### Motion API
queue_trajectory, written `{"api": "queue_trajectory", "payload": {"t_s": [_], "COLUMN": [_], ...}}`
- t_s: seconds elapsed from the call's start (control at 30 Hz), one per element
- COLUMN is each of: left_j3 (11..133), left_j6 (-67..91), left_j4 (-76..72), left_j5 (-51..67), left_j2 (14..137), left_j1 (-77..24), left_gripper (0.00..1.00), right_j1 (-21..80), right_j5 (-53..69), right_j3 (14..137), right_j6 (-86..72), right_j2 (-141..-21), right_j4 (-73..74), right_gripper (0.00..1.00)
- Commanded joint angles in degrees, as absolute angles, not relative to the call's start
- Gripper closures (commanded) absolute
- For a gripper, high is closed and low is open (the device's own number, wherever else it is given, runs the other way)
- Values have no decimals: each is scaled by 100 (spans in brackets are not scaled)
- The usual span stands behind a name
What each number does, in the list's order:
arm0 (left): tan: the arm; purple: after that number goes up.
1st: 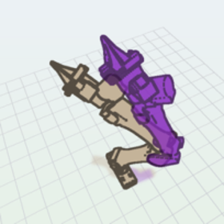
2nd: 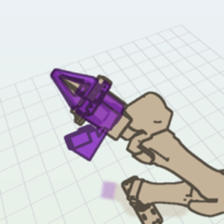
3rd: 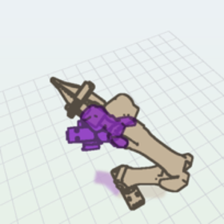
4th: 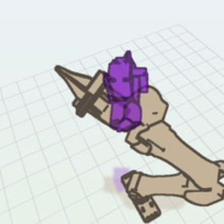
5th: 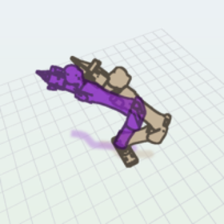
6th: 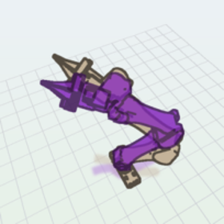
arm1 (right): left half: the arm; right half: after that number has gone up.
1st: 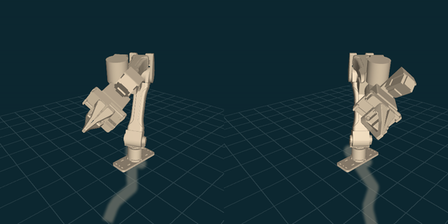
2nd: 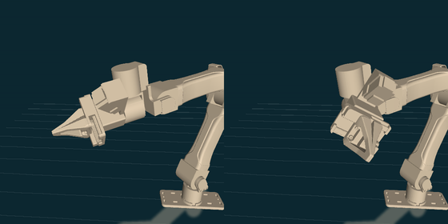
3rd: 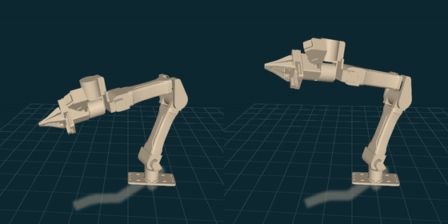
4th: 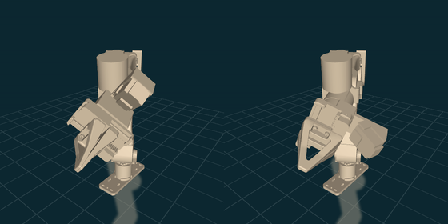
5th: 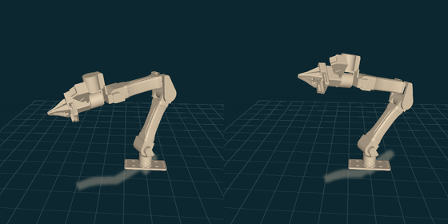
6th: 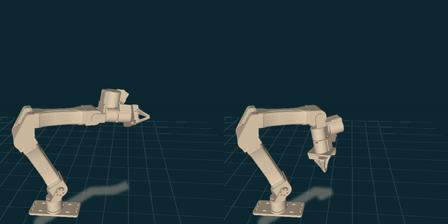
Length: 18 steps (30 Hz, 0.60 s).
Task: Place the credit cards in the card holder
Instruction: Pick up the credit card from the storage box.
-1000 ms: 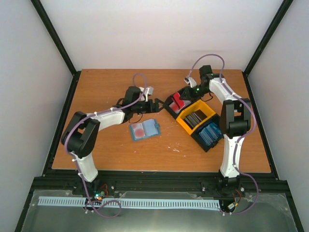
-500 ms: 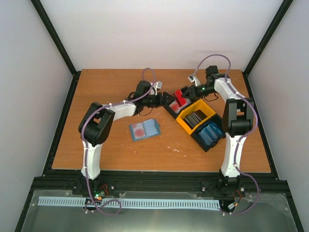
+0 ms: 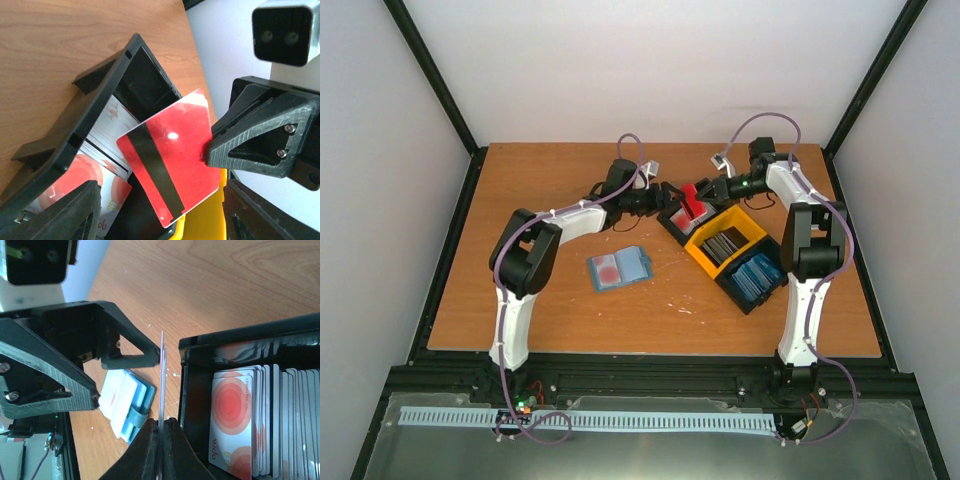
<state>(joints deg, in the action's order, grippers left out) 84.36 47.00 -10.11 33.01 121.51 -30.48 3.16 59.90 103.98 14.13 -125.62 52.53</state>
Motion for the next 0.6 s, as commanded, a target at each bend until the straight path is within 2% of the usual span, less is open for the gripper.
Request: {"api": "queue_trajectory", "payload": {"t_s": [0.0, 0.2, 0.3, 0.57], "left_j3": [8640, 8719, 8728, 8843], "left_j6": [4995, 5185, 5315, 5435], "left_j4": [-1059, -1521, -1844, -1960], "left_j5": [3832, 4522, 4760, 4913], "left_j2": [12301, 12379, 12384, 12487], "left_j1": [-3067, -3063, -3054, -2977], "left_gripper": [32, 31, 34, 38], "right_j1": [213, 185, 185, 185], "right_j5": [6439, 6691, 6834, 7310], "right_j3": [10461, 10345, 10296, 10216], "right_j6": [1452, 1583, 1634, 1779], "right_j2": [-12428, -12286, -12245, -12103], "right_j4": [5150, 5159, 5176, 5262], "right_gripper": [97, 97, 97, 97]}}
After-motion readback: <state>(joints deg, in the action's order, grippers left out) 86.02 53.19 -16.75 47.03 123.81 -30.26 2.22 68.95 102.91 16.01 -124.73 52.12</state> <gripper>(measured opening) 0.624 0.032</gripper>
